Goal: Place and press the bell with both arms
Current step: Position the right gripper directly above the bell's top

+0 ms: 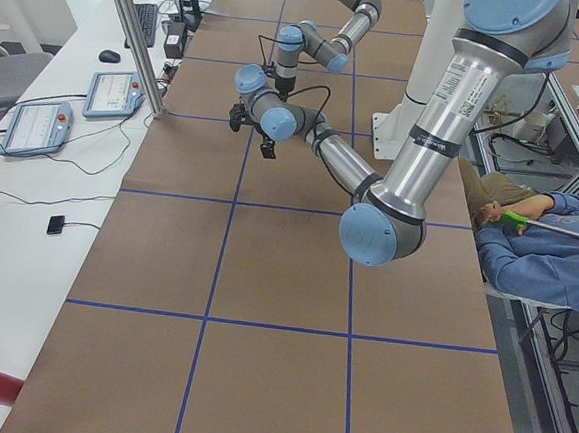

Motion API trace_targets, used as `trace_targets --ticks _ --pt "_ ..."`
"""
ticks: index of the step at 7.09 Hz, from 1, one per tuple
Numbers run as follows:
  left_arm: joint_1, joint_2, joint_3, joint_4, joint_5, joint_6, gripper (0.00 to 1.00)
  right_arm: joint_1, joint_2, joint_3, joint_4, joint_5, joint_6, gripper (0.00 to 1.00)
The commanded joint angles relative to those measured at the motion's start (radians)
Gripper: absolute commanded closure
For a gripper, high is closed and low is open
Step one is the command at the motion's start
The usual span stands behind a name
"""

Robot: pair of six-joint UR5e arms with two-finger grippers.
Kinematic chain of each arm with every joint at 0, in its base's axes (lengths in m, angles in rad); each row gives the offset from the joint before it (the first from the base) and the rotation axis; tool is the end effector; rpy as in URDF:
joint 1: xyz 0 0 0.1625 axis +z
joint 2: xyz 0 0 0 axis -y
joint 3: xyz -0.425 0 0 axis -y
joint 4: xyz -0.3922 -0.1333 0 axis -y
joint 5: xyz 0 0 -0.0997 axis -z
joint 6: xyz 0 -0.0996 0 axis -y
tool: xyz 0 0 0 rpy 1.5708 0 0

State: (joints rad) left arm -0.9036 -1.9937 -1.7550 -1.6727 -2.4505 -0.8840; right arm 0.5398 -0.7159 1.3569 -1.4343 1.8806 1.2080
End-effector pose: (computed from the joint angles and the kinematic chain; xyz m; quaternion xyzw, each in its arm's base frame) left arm 0.3352 -0.5170 0.3096 -0.0553 0.5050 0.0551 0.8596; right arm -0.6098 -0.4854 0.2046 0.0349 -0.3993 0.0226 0.9159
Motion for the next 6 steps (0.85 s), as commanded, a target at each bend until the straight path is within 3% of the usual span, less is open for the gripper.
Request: trace_targets --ticks 1,6 --pt "0.0 0.001 -0.001 -0.001 0.001 -0.003 0.01 -0.017 0.016 -0.033 0.0 0.002 -0.004 0.09" --pt "0.0 0.003 -0.006 -0.001 -0.001 -0.004 0.01 -0.032 0.053 -0.099 0.002 0.0 -0.015 0.14"
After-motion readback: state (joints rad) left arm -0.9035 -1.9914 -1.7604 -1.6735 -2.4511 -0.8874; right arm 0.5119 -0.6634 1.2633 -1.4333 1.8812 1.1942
